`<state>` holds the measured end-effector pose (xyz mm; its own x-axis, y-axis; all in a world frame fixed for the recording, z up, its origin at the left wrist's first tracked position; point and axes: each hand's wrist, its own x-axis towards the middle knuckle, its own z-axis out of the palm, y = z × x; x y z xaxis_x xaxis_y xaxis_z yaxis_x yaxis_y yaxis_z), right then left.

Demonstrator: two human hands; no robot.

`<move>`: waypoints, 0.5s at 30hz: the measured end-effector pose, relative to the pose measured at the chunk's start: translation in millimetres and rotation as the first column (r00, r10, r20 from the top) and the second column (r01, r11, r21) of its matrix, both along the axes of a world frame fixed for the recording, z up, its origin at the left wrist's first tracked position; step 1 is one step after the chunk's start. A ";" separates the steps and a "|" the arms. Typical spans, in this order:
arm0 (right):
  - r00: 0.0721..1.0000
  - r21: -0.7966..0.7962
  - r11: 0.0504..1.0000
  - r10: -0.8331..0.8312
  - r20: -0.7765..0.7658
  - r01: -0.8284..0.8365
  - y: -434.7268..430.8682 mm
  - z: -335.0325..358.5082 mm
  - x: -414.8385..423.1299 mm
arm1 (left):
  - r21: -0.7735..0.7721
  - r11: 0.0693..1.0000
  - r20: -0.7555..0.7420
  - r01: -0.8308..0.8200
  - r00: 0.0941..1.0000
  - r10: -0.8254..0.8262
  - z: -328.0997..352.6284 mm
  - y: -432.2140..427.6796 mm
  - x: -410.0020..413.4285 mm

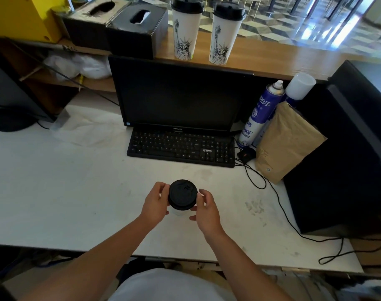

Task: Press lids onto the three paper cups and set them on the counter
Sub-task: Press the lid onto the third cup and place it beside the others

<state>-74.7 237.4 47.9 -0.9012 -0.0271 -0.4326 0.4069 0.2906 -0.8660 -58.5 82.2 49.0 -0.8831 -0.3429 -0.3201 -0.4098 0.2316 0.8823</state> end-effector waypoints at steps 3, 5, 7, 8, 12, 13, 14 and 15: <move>0.998 0.049 0.998 0.040 -0.039 -0.038 0.5 -0.7 -2.7 | -0.010 0.999 -0.030 0.051 0.998 -0.052 -2.3 -3.8 -2.1; 0.997 0.077 0.995 0.064 -0.050 -0.060 1.0 -1.6 -3.1 | 0.003 0.995 -0.069 0.104 0.992 -0.104 -0.8 -4.9 -2.9; 0.998 0.073 0.995 0.065 -0.027 -0.062 0.2 -2.2 -2.7 | 0.051 0.988 -0.094 0.147 0.985 -0.142 1.6 -4.4 -3.8; 0.999 0.040 0.998 0.047 0.005 -0.047 -0.9 -1.6 -1.8 | 0.099 0.985 -0.084 0.143 0.987 -0.135 2.7 -3.3 -4.4; 0.982 -0.223 0.970 -0.054 0.184 0.095 -3.9 5.4 -0.8 | 0.442 0.891 0.135 -0.104 0.990 0.049 8.6 -2.2 -10.9; 0.982 -0.253 0.963 -0.052 0.180 0.097 -2.9 8.6 -2.8 | 0.496 0.856 0.166 -0.148 0.983 0.074 12.3 -3.3 -13.3; 0.986 -0.272 0.959 -0.037 0.163 0.081 -1.6 12.4 -5.2 | 0.542 0.821 0.186 -0.179 0.978 0.090 17.0 -4.9 -15.7; 0.991 -0.282 0.958 -0.010 0.135 0.048 -0.2 16.0 -8.1 | 0.584 0.786 0.204 -0.204 0.974 0.102 22.2 -6.9 -17.9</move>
<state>-82.7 237.2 63.9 -0.8398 -0.1404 -0.5244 0.5263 0.0262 -0.8499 -76.3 75.3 71.2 -0.7577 -0.1639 -0.6316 -0.5350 -0.3981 0.7451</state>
